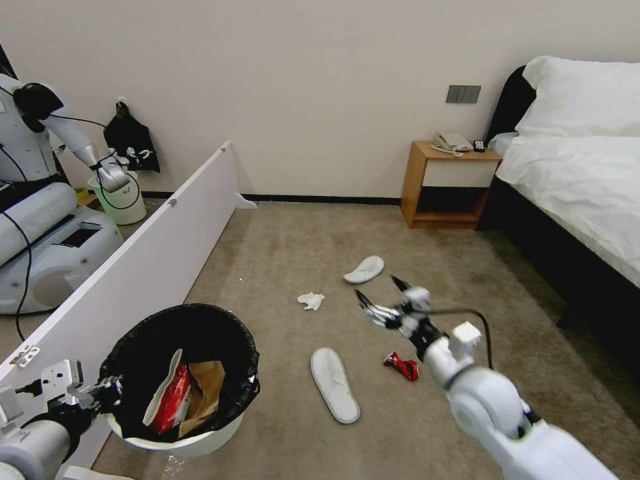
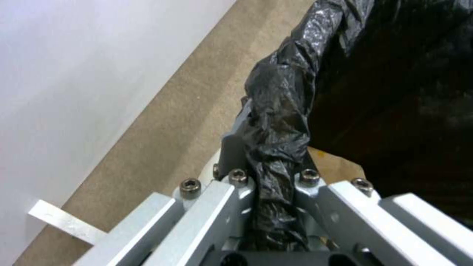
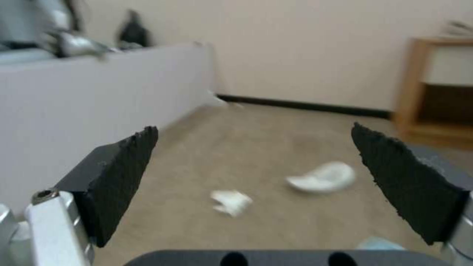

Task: Pick up the trash bin, then pick up the garbage from the floor and place it into the trash bin.

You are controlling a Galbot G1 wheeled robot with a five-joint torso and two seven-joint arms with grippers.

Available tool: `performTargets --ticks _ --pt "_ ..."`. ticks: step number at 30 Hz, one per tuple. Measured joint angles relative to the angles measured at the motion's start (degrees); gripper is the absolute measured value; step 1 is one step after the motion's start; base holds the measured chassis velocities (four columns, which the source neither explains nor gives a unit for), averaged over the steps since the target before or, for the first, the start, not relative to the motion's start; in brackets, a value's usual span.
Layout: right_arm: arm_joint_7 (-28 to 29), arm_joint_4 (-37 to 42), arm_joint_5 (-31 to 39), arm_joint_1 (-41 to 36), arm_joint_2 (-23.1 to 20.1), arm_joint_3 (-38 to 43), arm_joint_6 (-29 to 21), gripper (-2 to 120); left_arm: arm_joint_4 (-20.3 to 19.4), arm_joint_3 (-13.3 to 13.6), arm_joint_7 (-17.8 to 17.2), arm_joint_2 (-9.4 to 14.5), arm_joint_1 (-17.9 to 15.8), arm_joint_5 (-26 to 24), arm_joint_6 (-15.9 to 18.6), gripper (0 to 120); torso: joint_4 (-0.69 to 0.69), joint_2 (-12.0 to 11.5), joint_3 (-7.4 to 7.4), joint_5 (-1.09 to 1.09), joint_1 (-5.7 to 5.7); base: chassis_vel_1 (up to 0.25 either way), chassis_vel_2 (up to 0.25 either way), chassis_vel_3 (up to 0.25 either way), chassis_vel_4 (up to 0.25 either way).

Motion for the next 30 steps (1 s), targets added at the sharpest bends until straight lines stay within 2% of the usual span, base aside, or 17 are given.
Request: performTargets --ticks 4,7,10,12,15,17,18,19,22,30 --pt "0.66 -0.37 -2.27 -5.77 1.48 3.37 -0.01 100 0.67 0.18 0.36 -0.2 -0.56 0.96 -0.06 3 -0.02 0.0 0.0 0.01 0.0 0.0 0.0 0.0 0.0" --pt "0.49 -1.0 -5.94 -13.32 4.52 7.78 1.1 100 1.25 0.68 0.42 -0.69 -1.75 1.26 -0.11 3 -0.03 0.0 0.0 0.0 0.0 0.0 0.0 0.0 0.0" --pt "0.13 -1.24 -8.07 -16.05 6.41 9.37 1.72 100 1.36 0.76 0.44 -0.73 -1.94 1.25 -0.15 3 -0.02 0.01 0.0 -0.02 0.0 0.0 0.0 0.0 0.0" --pt "-0.75 -1.86 -12.18 -19.8 10.5 11.8 3.22 100 1.47 0.76 0.49 -0.8 -1.99 1.22 -0.16 3 -0.01 0.01 0.0 0.01 0.0 0.0 0.0 0.0 0.0" --pt "-1.16 -2.1 -13.56 -21.06 12.31 12.69 3.8 100 1.48 0.75 0.55 -0.89 -2.02 1.19 -0.18 3 0.02 0.01 0.0 -0.02 0.0 0.0 0.0 0.0 0.0" --pt "-4.07 -3.24 -18.11 -24.51 17.57 15.46 7.01 100 1.59 0.8 0.65 -1.36 -2.28 1.12 -0.22 3 -0.02 0.01 0.0 0.01 0.0 0.0 0.0 0.0 0.0" --pt "-4.07 -3.24 -18.11 -24.51 17.57 15.46 7.01 100 1.59 0.8 0.65 -1.36 -2.28 1.12 -0.22 3 -0.02 0.01 0.0 0.01 0.0 0.0 0.0 0.0 0.0" --pt "-5.6 -3.84 -19.91 -26.28 19.84 16.85 8.98 100 1.69 0.96 0.65 -1.68 -2.56 1.14 -0.25 3 -0.01 0.01 0.0 -0.02 0.0 0.0 0.0 0.0 0.0" --pt "-6.85 -4.22 -21.89 -28.62 22.04 18.43 10.7 100 1.72 1.14 0.65 -1.93 -2.81 1.06 -0.26 3 -0.01 0.01 0.0 0.0 0.0 0.0 0.0 0.0 0.0" --pt "-7.51 -3.35 -22.92 -29.96 22.37 19.5 11.36 100 1.76 1.61 1.07 -2.06 -2.66 1.04 -0.31 3 0.0 0.01 0.0 0.0 -0.01 -0.06 0.051 0.068 -0.058"
